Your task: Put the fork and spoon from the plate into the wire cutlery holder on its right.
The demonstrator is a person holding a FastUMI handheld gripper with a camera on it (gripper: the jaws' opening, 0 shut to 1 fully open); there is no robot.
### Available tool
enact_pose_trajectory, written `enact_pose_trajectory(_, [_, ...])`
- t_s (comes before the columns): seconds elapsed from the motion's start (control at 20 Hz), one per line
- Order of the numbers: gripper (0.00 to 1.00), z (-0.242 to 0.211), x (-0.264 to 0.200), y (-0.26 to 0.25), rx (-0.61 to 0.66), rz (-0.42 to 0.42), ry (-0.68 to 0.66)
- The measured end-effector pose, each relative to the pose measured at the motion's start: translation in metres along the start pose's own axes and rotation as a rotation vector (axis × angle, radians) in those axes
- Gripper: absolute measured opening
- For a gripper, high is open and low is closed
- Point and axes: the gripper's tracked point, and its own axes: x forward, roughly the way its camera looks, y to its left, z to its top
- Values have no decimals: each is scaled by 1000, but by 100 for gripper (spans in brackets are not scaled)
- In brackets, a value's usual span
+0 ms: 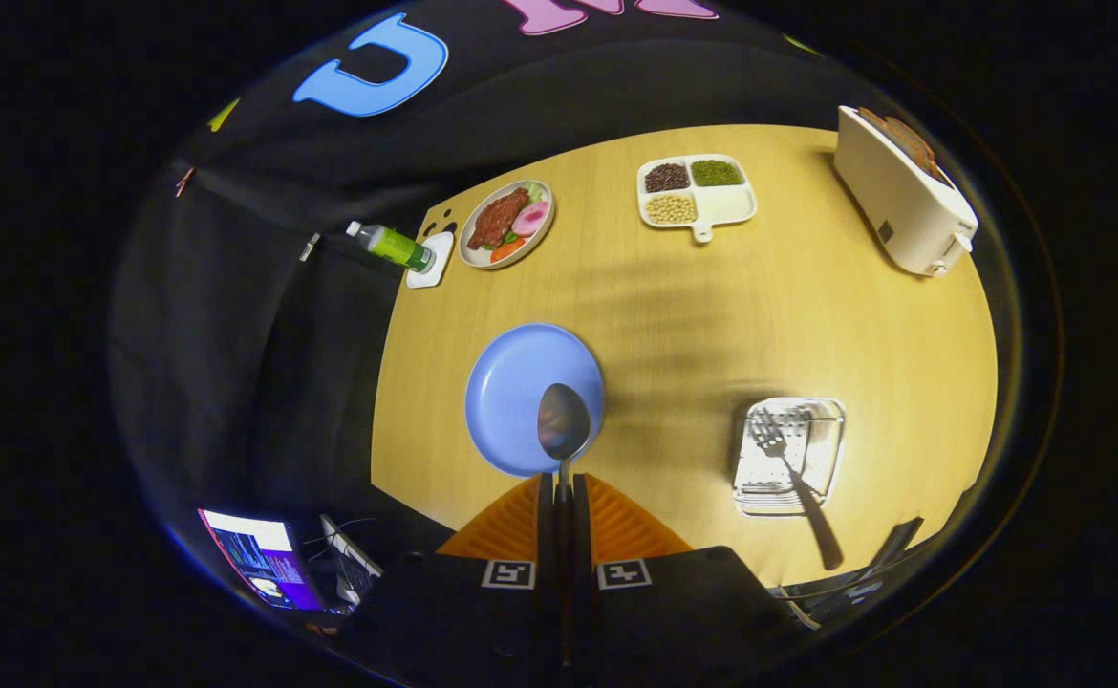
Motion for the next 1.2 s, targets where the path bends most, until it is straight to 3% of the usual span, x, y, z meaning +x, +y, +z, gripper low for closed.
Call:
enact_pose_trajectory(0.3, [9,-13,-36,-81,-26,-156,79])
enact_pose_trajectory(0.6, [9,-20,-13,-131,-5,-267,193])
enact_pose_trajectory(0.9, [9,-23,24,-144,23,-294,291])
enact_pose_trajectory(1.2, [10,-18,46,-141,35,-292,300])
